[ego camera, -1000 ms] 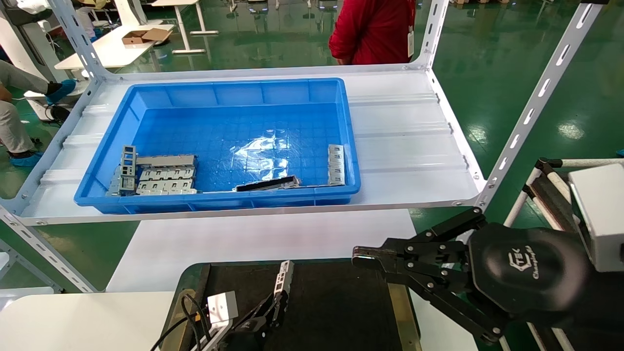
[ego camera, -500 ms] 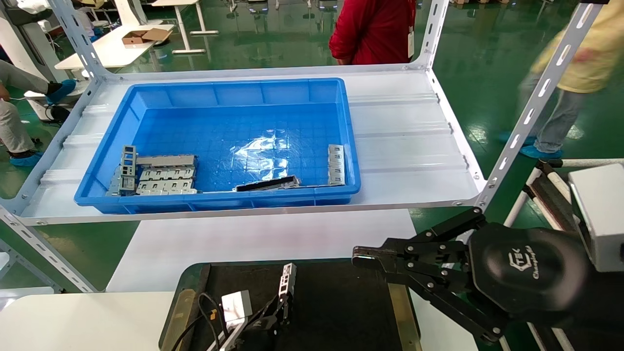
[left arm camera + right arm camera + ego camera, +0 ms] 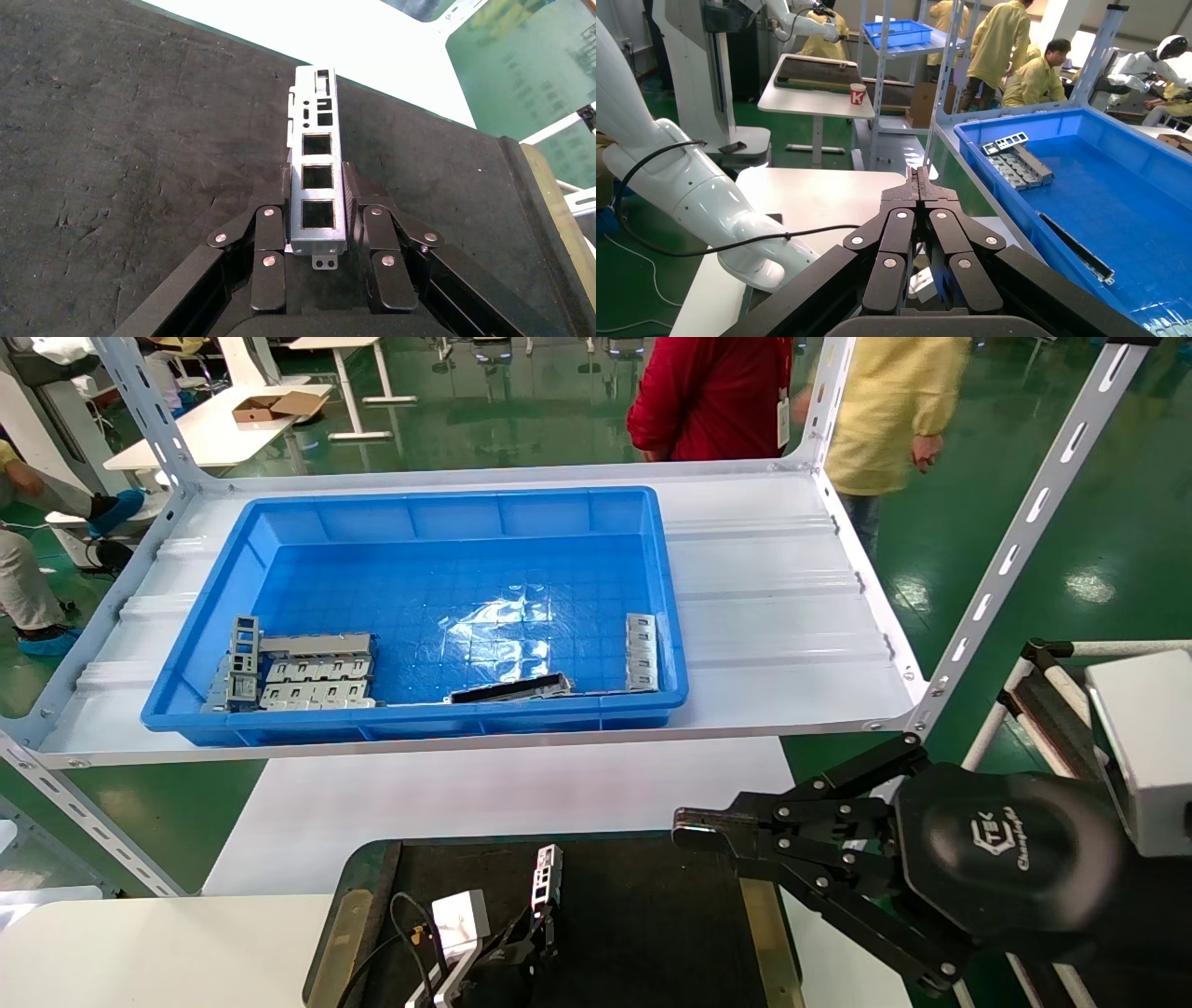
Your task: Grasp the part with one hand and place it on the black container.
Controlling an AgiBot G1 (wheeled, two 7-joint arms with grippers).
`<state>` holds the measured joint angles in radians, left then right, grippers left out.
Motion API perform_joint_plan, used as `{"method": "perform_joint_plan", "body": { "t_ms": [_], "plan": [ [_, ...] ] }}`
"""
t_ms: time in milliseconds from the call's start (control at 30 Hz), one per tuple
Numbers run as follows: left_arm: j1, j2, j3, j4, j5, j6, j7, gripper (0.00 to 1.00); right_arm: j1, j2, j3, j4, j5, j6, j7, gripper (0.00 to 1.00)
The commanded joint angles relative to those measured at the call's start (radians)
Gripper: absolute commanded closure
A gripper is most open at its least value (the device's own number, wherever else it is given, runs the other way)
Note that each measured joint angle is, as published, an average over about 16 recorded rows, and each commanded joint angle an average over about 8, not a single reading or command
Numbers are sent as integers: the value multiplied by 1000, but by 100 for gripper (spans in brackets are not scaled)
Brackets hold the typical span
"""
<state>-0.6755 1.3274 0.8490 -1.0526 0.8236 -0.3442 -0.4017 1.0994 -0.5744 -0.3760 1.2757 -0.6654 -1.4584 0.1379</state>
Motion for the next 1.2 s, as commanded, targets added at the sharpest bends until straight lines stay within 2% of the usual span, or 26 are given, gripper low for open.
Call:
{"method": "perform_joint_plan", "body": {
  "t_ms": [33, 67, 100, 233, 300, 333, 367, 800, 1200],
  "plan": [
    [-9, -4, 24, -8, -38, -21, 19, 97, 0, 0, 0, 0, 0, 0, 0, 88],
    [-13, -6, 33, -14, -56, -30, 28, 92, 0, 0, 0, 0, 0, 0, 0, 77],
    [-16, -9, 41, -21, -72, -39, 37, 82, 0, 0, 0, 0, 0, 0, 0, 64],
    [-25, -21, 70, -54, -133, -74, 71, 32, 0, 0, 0, 0, 0, 0, 0, 15],
    [-28, -26, 83, -71, -159, -91, 86, 10, 0, 0, 0, 0, 0, 0, 0, 1],
    [-30, -29, 88, -80, -171, -98, 93, 3, 0, 0, 0, 0, 0, 0, 0, 0],
    [-31, -32, 94, -88, -183, -106, 100, 0, 0, 0, 0, 0, 0, 0, 0, 0],
    [-45, -57, 132, -157, -280, -167, 152, 0, 0, 0, 0, 0, 0, 0, 0, 0],
    [-60, -102, 139, -212, -339, -155, 159, 0, 0, 0, 0, 0, 0, 0, 0, 0]
  ]
}}
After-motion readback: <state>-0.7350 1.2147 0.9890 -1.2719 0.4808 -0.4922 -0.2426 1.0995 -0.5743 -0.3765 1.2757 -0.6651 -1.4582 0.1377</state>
